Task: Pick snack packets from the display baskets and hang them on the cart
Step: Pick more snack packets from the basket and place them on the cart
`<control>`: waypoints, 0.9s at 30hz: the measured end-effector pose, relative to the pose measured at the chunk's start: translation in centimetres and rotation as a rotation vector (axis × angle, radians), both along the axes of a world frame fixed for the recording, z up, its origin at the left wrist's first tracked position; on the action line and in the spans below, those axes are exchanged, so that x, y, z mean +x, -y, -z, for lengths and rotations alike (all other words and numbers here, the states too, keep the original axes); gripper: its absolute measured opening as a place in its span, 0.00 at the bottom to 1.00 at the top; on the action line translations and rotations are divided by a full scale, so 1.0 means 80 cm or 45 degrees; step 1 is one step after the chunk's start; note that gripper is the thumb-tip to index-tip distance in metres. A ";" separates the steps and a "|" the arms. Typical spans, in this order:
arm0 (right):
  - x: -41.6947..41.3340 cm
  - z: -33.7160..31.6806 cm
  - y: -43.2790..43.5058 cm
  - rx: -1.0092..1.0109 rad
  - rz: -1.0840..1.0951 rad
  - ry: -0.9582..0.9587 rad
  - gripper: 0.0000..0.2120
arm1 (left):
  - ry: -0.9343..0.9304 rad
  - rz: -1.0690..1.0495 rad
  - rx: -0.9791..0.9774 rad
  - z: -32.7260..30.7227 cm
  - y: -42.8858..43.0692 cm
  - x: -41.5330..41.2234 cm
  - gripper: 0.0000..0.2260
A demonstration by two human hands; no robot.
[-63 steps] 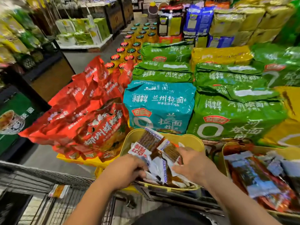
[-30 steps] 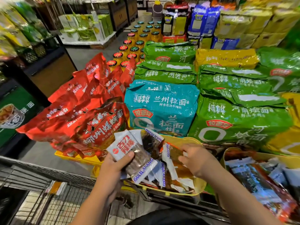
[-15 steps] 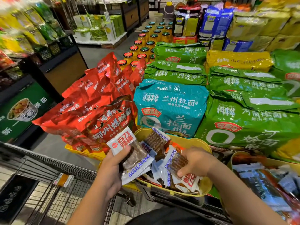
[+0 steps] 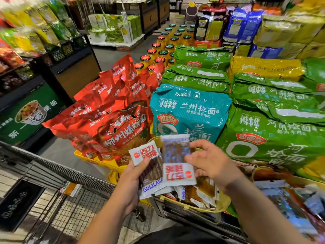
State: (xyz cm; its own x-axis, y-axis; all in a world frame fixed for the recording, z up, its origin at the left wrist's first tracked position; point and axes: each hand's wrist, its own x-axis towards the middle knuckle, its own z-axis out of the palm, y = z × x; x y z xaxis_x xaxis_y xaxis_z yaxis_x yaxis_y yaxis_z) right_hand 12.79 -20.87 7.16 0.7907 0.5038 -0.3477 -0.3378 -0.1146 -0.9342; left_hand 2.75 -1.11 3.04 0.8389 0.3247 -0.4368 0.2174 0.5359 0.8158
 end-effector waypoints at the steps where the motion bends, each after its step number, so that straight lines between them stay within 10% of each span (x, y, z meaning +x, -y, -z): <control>1: -0.008 0.007 -0.014 -0.045 -0.008 0.024 0.15 | 0.003 0.024 -0.012 0.000 0.002 0.000 0.18; 9: 0.000 0.051 -0.023 -0.542 -0.231 0.376 0.04 | -0.013 0.021 0.170 0.002 -0.016 -0.015 0.21; 13: 0.033 0.076 -0.016 -1.045 -0.248 0.604 0.16 | -0.012 -0.063 0.082 0.004 -0.033 -0.027 0.19; 27: 0.013 0.075 -0.064 -0.342 0.143 0.627 0.11 | -0.054 -0.178 0.092 0.005 -0.042 -0.025 0.16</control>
State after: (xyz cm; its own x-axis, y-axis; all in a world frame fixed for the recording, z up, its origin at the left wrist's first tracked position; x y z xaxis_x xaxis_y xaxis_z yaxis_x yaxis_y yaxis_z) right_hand 13.81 -15.73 1.20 0.9355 0.3522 -0.0286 0.1065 -0.3582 -0.9276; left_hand 0.74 2.28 2.63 0.7646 0.4692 -0.4419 0.1796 0.5034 0.8452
